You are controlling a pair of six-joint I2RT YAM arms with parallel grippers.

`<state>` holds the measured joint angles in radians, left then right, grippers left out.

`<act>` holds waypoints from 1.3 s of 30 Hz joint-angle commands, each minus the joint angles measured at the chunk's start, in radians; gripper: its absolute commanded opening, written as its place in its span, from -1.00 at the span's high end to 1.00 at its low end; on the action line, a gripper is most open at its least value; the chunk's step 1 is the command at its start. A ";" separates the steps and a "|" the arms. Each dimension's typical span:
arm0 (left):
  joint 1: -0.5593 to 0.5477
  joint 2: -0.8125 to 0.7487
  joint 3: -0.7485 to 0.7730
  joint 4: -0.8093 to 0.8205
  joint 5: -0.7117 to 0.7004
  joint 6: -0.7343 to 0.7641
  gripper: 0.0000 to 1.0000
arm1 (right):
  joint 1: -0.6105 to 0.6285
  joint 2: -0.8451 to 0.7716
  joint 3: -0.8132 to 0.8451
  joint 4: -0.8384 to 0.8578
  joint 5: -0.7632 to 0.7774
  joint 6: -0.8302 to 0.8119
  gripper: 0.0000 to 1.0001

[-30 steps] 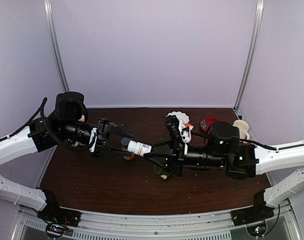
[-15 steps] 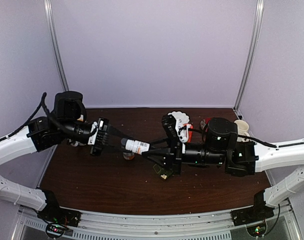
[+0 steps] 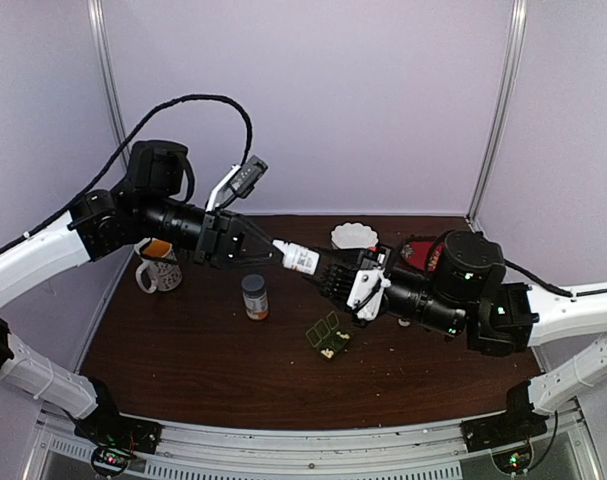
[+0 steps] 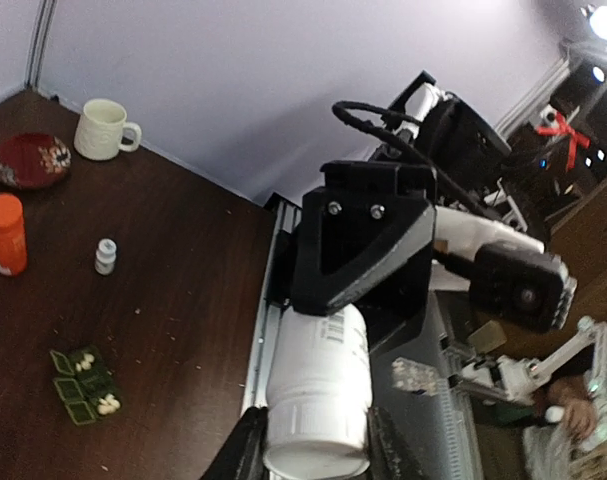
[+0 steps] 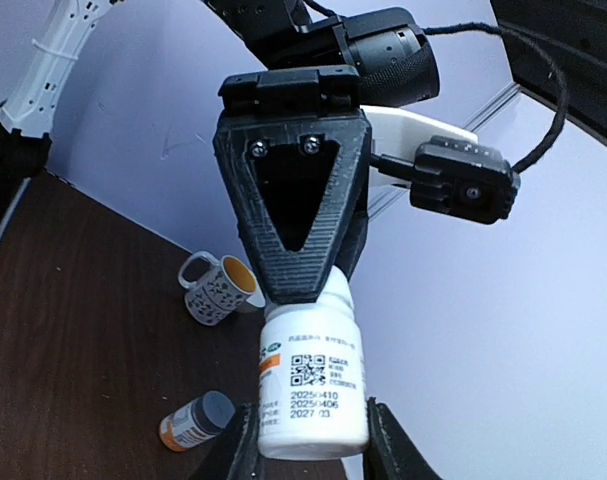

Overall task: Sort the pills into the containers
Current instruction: Unscrew the lid of the pill bottle from the pill bottle.

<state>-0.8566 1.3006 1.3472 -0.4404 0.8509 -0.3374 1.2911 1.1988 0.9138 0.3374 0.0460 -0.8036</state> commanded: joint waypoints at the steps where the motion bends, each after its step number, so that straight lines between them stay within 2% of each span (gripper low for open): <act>1: -0.027 -0.037 -0.085 0.336 0.053 -0.597 0.90 | 0.031 0.065 -0.042 0.050 0.136 -0.270 1.00; 2: -0.025 -0.053 -0.115 0.397 0.044 -0.669 0.74 | 0.035 0.067 -0.055 0.079 0.144 -0.283 1.00; 5: -0.019 -0.074 -0.173 0.557 0.045 -0.845 0.52 | 0.041 0.067 -0.074 0.113 0.151 -0.287 1.00; 8: -0.019 -0.084 -0.157 0.541 0.031 -0.839 0.33 | 0.049 0.060 -0.079 0.107 0.146 -0.246 1.00; 9: -0.017 -0.087 -0.143 0.514 0.026 -0.802 0.12 | 0.049 0.049 -0.082 0.110 0.137 -0.205 1.00; 12: -0.005 -0.103 -0.080 0.322 -0.033 -0.597 -0.86 | 0.049 0.010 -0.097 0.109 0.084 -0.069 1.00; 13: 0.000 -0.114 -0.066 0.275 -0.066 -0.521 -0.94 | 0.048 -0.004 -0.101 0.103 0.057 -0.007 1.00; 15: 0.012 -0.140 -0.054 0.212 -0.133 -0.376 -0.95 | 0.048 -0.033 -0.111 0.089 0.016 0.086 1.00; 17: 0.027 -0.179 -0.074 0.225 -0.183 -0.265 -0.95 | 0.047 -0.053 -0.123 0.081 -0.014 0.179 1.00; 19: 0.042 -0.223 -0.115 0.287 -0.227 -0.163 -0.95 | 0.048 -0.077 -0.133 0.065 -0.042 0.279 1.00; 22: 0.044 -0.308 -0.217 0.423 -0.257 0.086 -0.95 | 0.044 -0.097 -0.134 0.048 -0.091 0.444 1.00; 25: 0.044 -0.392 -0.345 0.582 -0.157 0.421 -0.95 | 0.041 -0.098 -0.115 0.012 -0.132 0.577 1.00; 27: 0.043 -0.423 -0.386 0.543 -0.065 0.680 -0.95 | 0.036 -0.091 -0.090 -0.028 -0.162 0.654 1.00; 29: 0.042 -0.425 -0.380 0.461 -0.037 0.890 -0.95 | 0.029 -0.081 -0.070 -0.047 -0.196 0.718 1.00; 33: 0.023 -0.380 -0.325 0.198 0.009 1.234 -0.95 | 0.014 -0.064 -0.056 -0.035 -0.247 0.796 1.00; 35: 0.002 -0.367 -0.326 0.143 0.009 1.353 -0.95 | 0.011 -0.050 -0.046 -0.032 -0.256 0.803 1.00; 39: -0.011 -0.347 -0.320 0.133 0.015 1.403 -0.94 | 0.006 -0.021 -0.015 -0.048 -0.269 0.804 1.00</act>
<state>-0.8536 0.9409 0.9951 -0.2379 0.8234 0.8314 1.3056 1.1538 0.8459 0.2966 -0.1802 -0.0540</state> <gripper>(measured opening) 0.975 0.314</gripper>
